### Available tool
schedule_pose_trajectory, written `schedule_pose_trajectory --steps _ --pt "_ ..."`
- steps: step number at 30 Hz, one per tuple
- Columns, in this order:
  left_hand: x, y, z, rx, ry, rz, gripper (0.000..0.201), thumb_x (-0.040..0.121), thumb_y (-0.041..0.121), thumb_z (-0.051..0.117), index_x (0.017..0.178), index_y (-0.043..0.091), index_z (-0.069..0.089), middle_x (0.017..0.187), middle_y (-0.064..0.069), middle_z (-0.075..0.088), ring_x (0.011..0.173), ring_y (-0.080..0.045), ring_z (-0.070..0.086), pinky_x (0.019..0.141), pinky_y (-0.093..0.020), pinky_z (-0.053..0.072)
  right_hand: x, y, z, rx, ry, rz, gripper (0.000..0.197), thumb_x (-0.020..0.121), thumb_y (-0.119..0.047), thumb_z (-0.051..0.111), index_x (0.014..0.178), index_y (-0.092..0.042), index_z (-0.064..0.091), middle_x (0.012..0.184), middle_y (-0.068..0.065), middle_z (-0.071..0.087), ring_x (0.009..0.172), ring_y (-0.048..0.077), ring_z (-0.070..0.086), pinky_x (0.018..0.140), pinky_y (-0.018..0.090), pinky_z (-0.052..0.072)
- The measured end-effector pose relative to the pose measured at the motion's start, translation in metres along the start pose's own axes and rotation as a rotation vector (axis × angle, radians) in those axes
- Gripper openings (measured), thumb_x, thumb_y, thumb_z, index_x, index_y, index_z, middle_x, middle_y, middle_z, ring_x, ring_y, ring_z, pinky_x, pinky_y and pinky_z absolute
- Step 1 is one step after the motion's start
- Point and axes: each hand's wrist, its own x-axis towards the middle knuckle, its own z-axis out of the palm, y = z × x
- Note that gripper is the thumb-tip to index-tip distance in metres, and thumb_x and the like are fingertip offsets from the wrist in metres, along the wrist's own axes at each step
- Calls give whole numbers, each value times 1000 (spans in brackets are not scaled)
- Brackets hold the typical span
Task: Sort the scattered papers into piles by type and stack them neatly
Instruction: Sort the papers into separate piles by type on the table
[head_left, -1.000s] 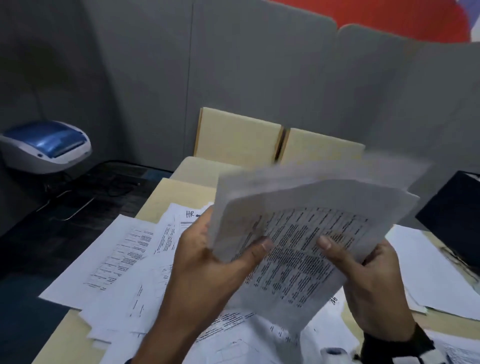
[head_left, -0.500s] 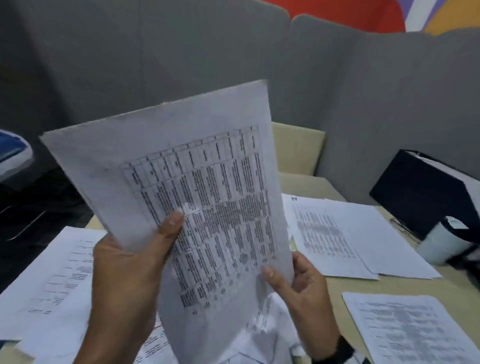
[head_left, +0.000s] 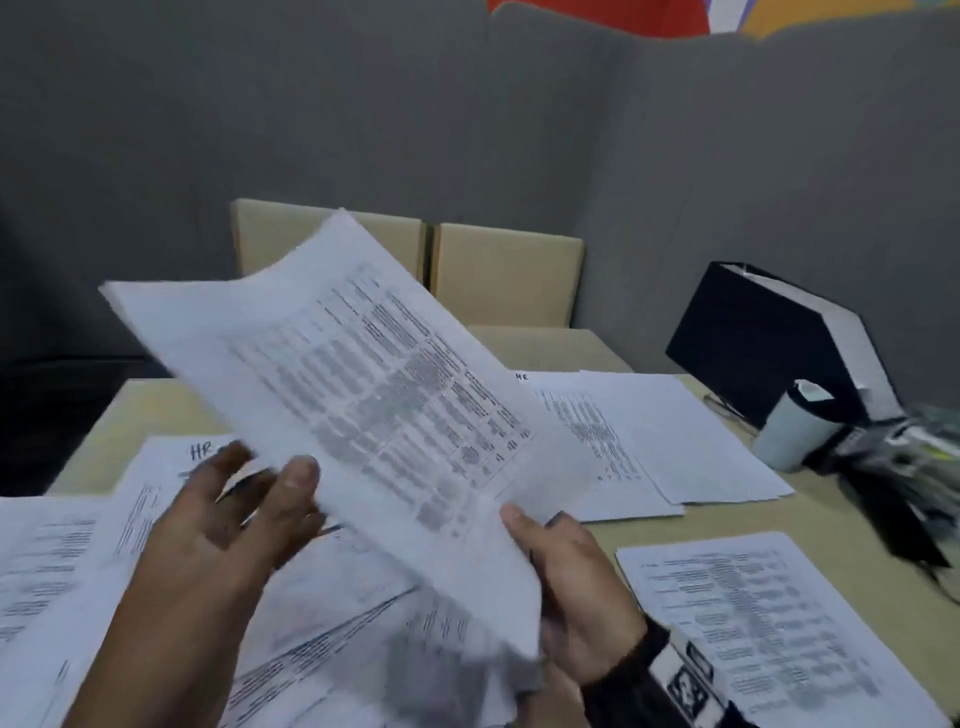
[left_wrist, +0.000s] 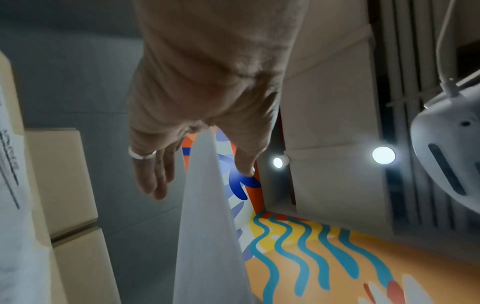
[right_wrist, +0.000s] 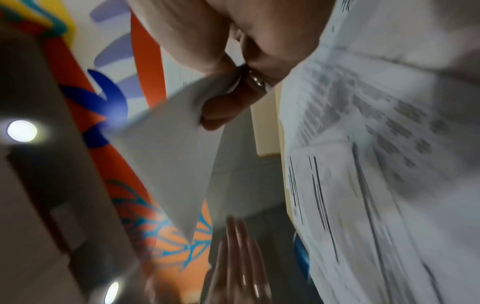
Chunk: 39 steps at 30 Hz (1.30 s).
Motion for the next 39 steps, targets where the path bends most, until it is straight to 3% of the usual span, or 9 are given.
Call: schedule_pose_trajectory --steps 4,8,14,17,23,28,31,35,39 --pt "7 -14 -4 287 -70 42 107 32 84 84 126 40 62 120 23 72 99 -4 76 88 -37 55 43 -39 -30 185 229 111 22 110 -10 46 106 5 62 57 11 66 45 17 66 35 20 47" --pt "7 -23 -6 403 -96 38 66 61 68 85 119 40 67 120 25 71 100 0 74 96 -41 56 110 -44 -82 272 489 75 21 108 4 39 125 3 52 93 22 61 68 30 65 39 26 53" --pt "11 -35 -9 546 -174 7 61 59 48 81 117 33 70 115 16 75 101 1 73 92 -28 60 148 -42 -128 -28 680 60 22 101 10 35 87 0 49 78 17 56 59 24 50 34 17 41" --pt "11 -39 -9 597 -201 -3 55 61 43 82 115 37 70 114 11 76 101 2 73 85 -14 58 153 -40 -137 -72 667 70 22 100 11 35 85 1 48 77 18 57 60 25 52 32 16 38" --pt "14 -47 -10 622 -260 16 55 62 47 80 116 40 70 116 29 70 104 6 70 89 -15 56 153 -41 -141 -133 657 20 22 98 12 39 110 -1 51 98 25 65 51 20 56 37 21 39" --pt "12 -50 -10 676 -310 32 56 61 52 78 116 42 68 112 34 67 104 10 67 80 0 50 152 -36 -146 -226 652 8 31 95 13 39 119 3 56 85 19 64 55 23 51 40 25 40" --pt "11 -51 -12 704 -330 27 58 59 65 73 113 45 69 115 22 70 108 11 65 84 0 49 151 -33 -146 -257 618 32 31 97 12 41 124 5 55 87 19 65 57 23 51 44 30 46" --pt "11 -48 -10 742 -355 52 58 57 75 66 113 67 53 120 48 53 108 15 62 96 -23 57 142 -39 -141 -205 490 133 8 102 7 46 102 6 54 78 22 67 56 26 58 44 31 57" --pt "11 -46 -13 837 -389 32 80 40 100 58 115 72 48 122 50 48 100 10 68 85 -21 55 113 -64 -149 -375 278 299 15 104 -11 57 100 3 56 76 23 65 52 28 61 52 38 61"
